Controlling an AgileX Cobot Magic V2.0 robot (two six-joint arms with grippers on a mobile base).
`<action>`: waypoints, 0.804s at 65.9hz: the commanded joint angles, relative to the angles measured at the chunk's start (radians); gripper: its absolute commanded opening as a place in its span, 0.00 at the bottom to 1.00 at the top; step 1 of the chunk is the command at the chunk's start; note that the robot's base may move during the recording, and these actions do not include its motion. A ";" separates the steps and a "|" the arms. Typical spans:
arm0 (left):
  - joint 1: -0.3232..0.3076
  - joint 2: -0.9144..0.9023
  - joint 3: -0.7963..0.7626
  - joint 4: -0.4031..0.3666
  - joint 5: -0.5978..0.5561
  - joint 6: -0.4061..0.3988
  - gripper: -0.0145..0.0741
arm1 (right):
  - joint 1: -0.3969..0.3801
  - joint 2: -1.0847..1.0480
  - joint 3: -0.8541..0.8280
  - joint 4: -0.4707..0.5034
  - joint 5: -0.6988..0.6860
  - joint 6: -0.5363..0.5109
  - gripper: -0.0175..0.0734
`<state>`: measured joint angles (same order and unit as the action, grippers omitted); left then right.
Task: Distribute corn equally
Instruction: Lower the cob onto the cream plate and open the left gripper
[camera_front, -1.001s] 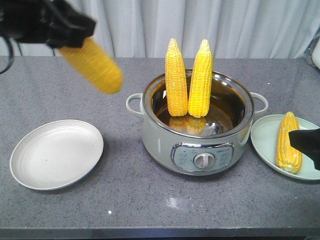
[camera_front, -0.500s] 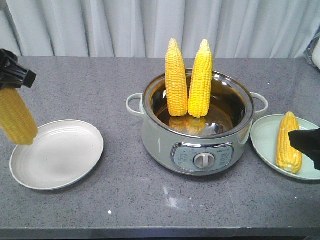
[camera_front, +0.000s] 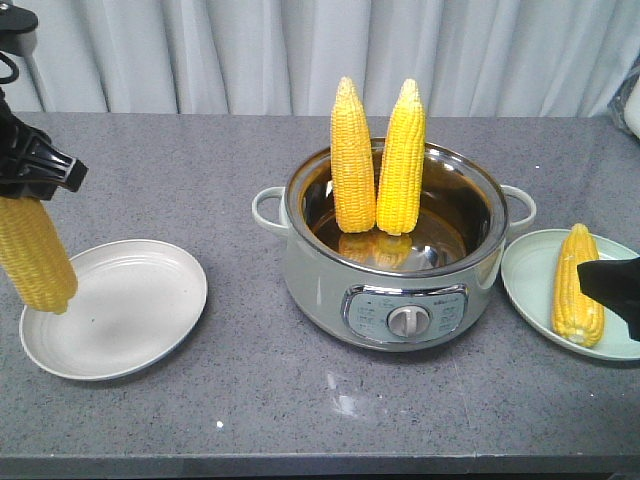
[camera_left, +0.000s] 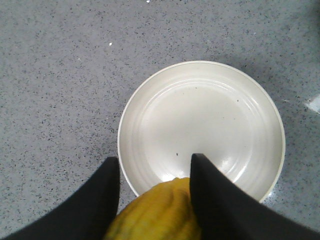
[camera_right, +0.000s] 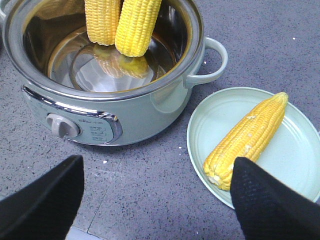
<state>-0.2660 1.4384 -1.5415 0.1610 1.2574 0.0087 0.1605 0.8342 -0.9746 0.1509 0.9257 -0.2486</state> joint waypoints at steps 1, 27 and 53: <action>0.000 -0.020 -0.007 -0.006 -0.004 -0.009 0.44 | 0.001 -0.006 -0.024 0.006 -0.056 -0.010 0.83; 0.000 0.040 0.062 -0.006 -0.016 -0.009 0.44 | 0.001 -0.006 -0.024 0.006 -0.049 -0.010 0.83; 0.000 0.143 0.062 -0.006 -0.086 -0.009 0.59 | 0.001 -0.006 -0.024 0.006 -0.049 -0.010 0.83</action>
<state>-0.2660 1.6050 -1.4588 0.1519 1.2283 0.0061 0.1605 0.8342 -0.9746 0.1509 0.9298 -0.2486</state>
